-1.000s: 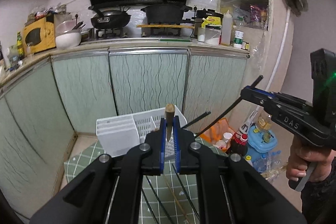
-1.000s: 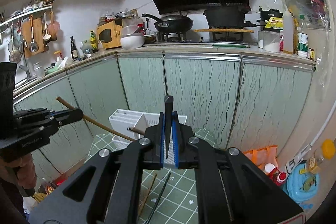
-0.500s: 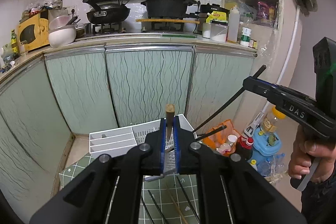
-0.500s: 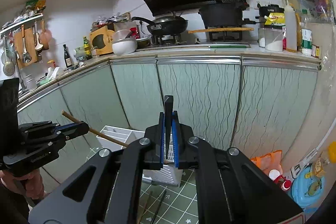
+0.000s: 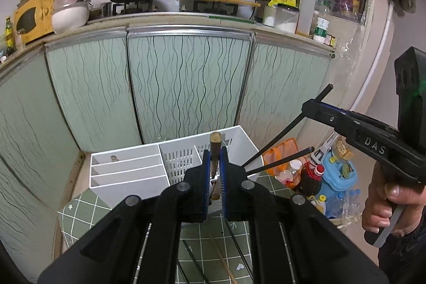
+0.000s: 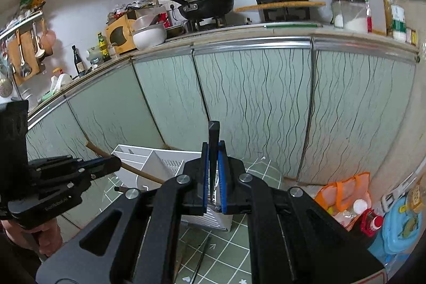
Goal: Organize utensils
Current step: 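Drop the wooden chopstick into the holder with the left tool while the right tool drops its black one, then move both open tools back over the remaining chopsticks, then grasp a black chopstick with the left tool while the right tool grasps another black chopstick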
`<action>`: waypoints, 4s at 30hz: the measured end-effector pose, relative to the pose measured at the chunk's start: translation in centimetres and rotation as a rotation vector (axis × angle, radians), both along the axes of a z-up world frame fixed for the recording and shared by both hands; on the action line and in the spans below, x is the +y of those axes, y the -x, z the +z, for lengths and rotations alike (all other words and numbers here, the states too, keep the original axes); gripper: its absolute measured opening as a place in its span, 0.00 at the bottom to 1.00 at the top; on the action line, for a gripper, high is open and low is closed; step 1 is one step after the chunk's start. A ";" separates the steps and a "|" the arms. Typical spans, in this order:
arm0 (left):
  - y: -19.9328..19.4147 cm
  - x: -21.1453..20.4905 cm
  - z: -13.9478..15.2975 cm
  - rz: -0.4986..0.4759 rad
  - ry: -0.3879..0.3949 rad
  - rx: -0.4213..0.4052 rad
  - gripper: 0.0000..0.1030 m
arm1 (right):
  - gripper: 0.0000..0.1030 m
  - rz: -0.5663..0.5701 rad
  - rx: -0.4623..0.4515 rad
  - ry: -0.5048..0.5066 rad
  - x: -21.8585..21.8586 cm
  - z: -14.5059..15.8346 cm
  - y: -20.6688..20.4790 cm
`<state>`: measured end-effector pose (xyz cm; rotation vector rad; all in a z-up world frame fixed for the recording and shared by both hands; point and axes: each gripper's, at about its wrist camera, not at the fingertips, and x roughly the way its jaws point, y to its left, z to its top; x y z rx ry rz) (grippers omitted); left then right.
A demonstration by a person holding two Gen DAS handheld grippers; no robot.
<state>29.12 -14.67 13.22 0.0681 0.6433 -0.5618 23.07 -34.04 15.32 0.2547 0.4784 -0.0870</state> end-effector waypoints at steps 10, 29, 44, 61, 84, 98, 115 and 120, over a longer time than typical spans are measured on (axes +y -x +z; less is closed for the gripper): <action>1.1 0.6 0.2 0.024 -0.016 -0.093 0.89 | 0.72 -0.039 0.003 0.039 -0.4 -0.8 1.0; 3.9 4.7 0.3 0.113 -0.003 -0.131 0.96 | 0.93 0.010 0.033 0.173 1.3 -1.6 5.0; 10.3 5.6 -0.2 0.174 -0.075 -0.227 0.96 | 0.93 0.038 0.017 0.225 5.7 -2.7 10.1; 14.8 8.9 -5.8 0.221 -0.001 -0.134 0.96 | 0.93 0.022 0.079 0.214 9.2 -8.4 14.4; 20.4 10.7 -16.7 0.307 -0.083 -0.094 0.96 | 0.92 -0.041 0.200 0.198 12.2 -19.1 16.1; 21.1 9.5 -21.3 0.305 -0.143 -0.031 0.82 | 0.78 -0.036 0.269 0.168 13.2 -24.1 16.4; 21.6 7.3 -24.3 0.289 -0.172 0.004 0.50 | 0.29 -0.011 0.246 0.208 16.2 -25.9 16.1; 21.9 6.8 -24.4 0.305 -0.189 -0.019 0.31 | 0.09 -0.025 0.230 0.206 16.9 -26.1 16.2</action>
